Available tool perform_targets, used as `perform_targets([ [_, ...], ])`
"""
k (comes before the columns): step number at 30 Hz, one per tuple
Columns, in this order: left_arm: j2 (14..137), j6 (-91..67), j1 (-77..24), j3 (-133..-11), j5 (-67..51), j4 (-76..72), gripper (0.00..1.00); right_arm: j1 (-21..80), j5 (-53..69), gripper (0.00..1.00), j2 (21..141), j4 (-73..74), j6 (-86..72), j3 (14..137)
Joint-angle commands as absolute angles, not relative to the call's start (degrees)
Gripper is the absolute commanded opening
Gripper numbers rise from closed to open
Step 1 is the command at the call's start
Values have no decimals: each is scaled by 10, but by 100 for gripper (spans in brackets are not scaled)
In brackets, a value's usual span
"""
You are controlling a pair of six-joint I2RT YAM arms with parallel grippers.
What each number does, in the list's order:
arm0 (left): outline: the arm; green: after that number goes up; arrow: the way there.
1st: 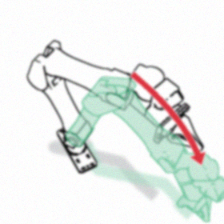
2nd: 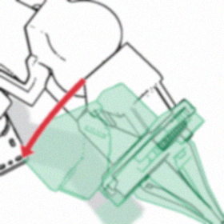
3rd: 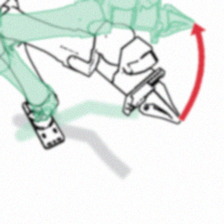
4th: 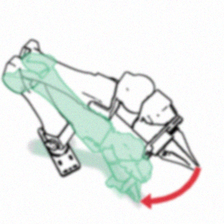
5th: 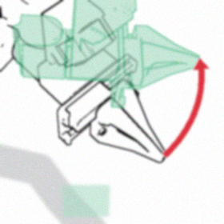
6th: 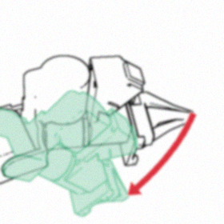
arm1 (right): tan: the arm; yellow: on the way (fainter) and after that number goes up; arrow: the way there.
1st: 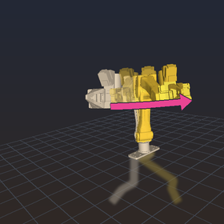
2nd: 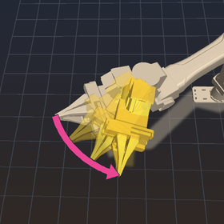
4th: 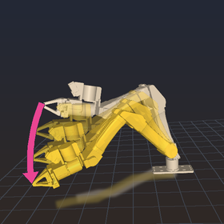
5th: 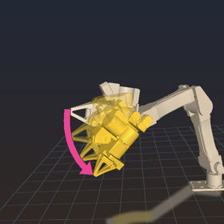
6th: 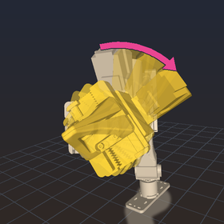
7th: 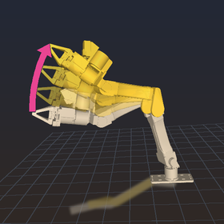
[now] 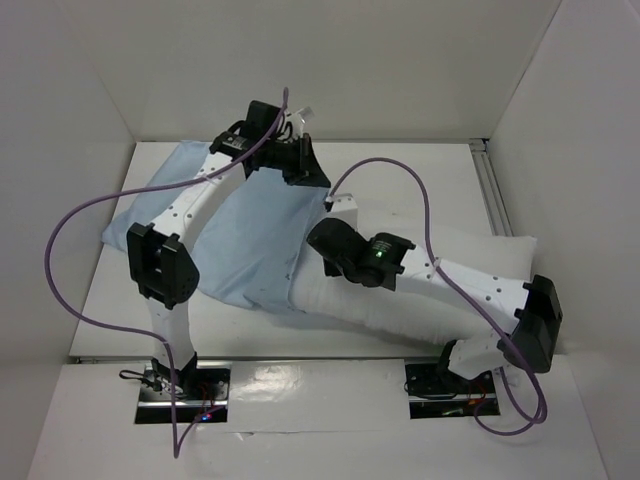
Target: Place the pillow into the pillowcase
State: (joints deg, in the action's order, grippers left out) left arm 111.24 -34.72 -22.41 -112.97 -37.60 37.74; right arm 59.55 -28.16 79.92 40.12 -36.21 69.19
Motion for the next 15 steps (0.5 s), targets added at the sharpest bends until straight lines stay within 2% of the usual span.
perform_targets([
  [1,1059,-337,-258,-1128,-370,372,0,611,-382,0,786,434,-440,758],
  [8,1080,-325,-269,-1122,-314,399,0,611,-402,0,679,373,-457,708],
  [10,1094,-325,-275,-1143,-329,399,0,611,-409,0,692,364,-457,702],
  [15,1080,-394,-305,-1137,-430,375,0,596,-467,0,742,236,-452,634],
])
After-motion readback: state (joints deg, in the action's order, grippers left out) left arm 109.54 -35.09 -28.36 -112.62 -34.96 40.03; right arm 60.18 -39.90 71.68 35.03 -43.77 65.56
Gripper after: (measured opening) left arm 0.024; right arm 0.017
